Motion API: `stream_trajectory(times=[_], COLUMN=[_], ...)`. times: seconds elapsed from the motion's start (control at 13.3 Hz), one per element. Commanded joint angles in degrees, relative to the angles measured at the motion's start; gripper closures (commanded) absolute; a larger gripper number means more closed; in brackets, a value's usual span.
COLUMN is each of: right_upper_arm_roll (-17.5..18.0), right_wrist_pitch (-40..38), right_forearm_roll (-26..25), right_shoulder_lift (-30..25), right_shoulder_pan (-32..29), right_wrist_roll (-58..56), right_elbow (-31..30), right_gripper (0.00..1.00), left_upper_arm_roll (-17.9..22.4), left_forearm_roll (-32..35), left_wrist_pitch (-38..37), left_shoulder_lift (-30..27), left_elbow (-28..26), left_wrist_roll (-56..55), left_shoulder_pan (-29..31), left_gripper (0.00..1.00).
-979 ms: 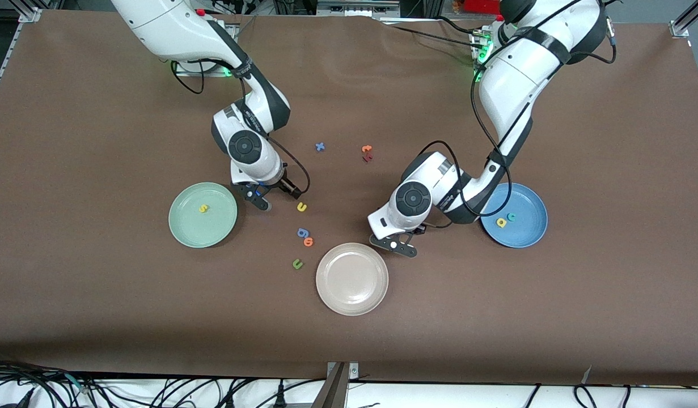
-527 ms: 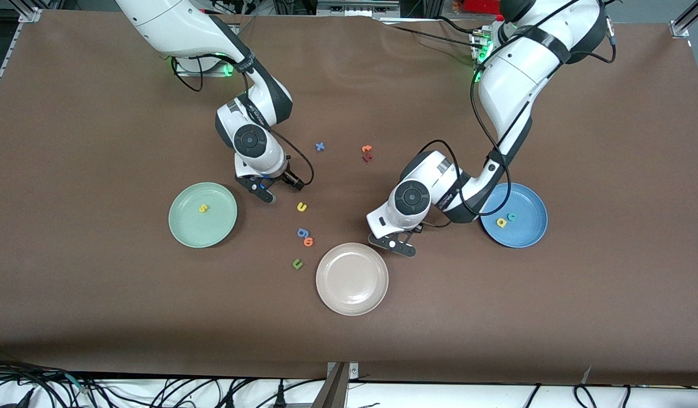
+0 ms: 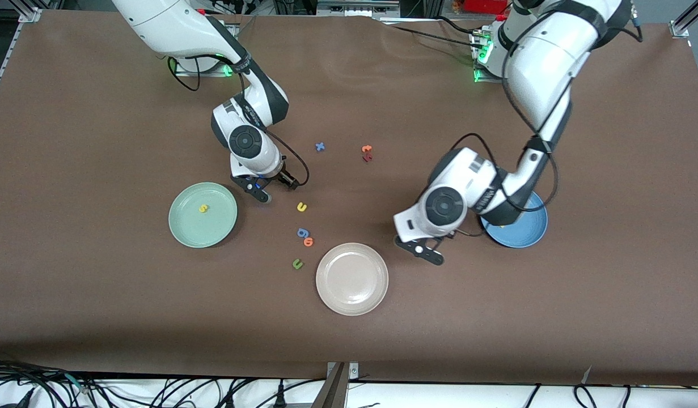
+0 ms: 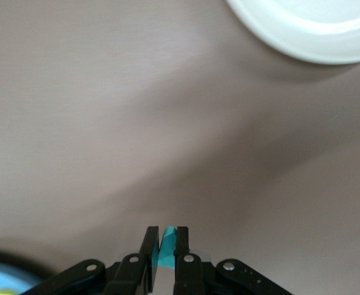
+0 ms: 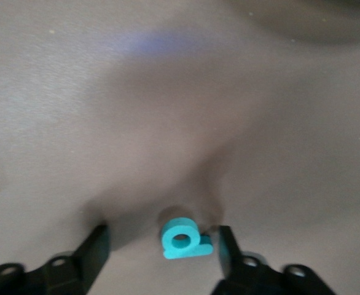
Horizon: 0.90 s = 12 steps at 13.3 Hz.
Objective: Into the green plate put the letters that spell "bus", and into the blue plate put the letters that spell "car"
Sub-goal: 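Place the cyan letter on the blue plate while the right gripper places 'p'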
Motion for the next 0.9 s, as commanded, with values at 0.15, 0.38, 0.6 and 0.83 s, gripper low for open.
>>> stream_trajectory(times=[0.15,0.38,0.6,0.83], right_upper_arm_roll=[0.36,0.36,0.36,0.19], right_wrist_pitch=[2.98,2.98,2.89,1.41], right_forearm_roll=[-0.47,-0.38,-0.38,-0.29], right_shoulder_lift=[-2.13,-2.22,-2.75,-5.37], right_shoulder_pan=[-0.53,-0.62,-0.88,-2.81], right_wrist_roll=[-1.03,-1.12,-1.56,-5.23], right_elbow=[-3.81,-3.72,-3.55,-3.28], right_gripper=[0.52,0.77,0.97,1.0], left_upper_arm_roll=[-0.16,0.1,-0.25,-0.51], left_forearm_roll=[-0.51,4.21,6.44,6.0], left_wrist_pitch=[-9.02,-12.83,-10.04,1.56], left_shoulder_lift=[-1.47,-3.66,-6.37,-13.24], left_elbow=[-2.34,-4.96,-11.19,-24.82], left_wrist_roll=[19.05,21.87,22.23,22.4], left_shoulder_pan=[9.27,11.56,14.98,18.4], left_gripper=[1.0,1.0,1.0,0.96])
